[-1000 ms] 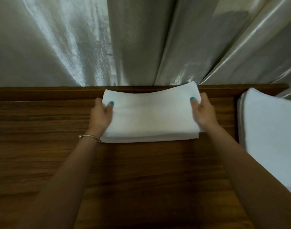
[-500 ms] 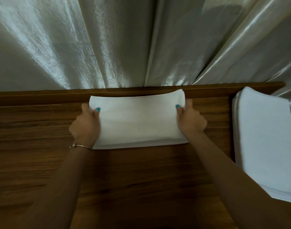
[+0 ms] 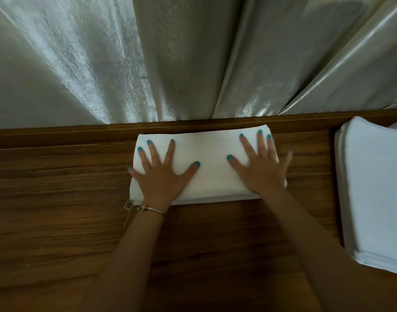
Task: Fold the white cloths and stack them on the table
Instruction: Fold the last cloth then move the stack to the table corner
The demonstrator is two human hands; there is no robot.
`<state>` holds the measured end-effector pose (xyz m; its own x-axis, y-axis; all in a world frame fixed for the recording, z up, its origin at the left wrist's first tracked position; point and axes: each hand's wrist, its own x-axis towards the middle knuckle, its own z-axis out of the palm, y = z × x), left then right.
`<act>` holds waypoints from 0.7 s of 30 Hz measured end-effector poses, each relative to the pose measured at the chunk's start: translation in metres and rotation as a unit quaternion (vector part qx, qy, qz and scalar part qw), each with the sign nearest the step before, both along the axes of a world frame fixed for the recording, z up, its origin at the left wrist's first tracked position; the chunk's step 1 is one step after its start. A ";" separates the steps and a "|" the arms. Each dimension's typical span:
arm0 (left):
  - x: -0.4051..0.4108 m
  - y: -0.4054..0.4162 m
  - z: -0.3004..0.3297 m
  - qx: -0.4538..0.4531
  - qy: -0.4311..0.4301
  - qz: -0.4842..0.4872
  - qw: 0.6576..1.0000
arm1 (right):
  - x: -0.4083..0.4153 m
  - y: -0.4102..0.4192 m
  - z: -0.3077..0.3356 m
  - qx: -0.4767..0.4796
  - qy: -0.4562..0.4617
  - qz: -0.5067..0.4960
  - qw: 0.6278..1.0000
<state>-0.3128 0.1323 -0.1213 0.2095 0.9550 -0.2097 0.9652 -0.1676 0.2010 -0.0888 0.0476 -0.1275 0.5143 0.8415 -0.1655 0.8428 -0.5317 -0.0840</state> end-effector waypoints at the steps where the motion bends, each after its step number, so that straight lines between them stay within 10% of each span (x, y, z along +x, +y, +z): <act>1: -0.006 0.000 -0.001 0.004 -0.004 -0.016 1.000 | 0.006 -0.006 -0.001 0.002 0.009 -0.017 1.000; 14: -0.020 0.011 0.000 -0.041 -0.072 -0.054 0.995 | 0.019 -0.004 0.005 0.039 0.173 -0.015 0.984; 17: -0.036 0.018 0.011 0.000 -0.232 0.053 0.971 | 0.030 -0.008 0.019 0.196 0.308 -0.087 0.927; 21: -0.052 0.030 0.016 -0.049 -0.205 0.209 0.955 | 0.040 -0.009 0.034 0.206 0.384 -0.222 0.872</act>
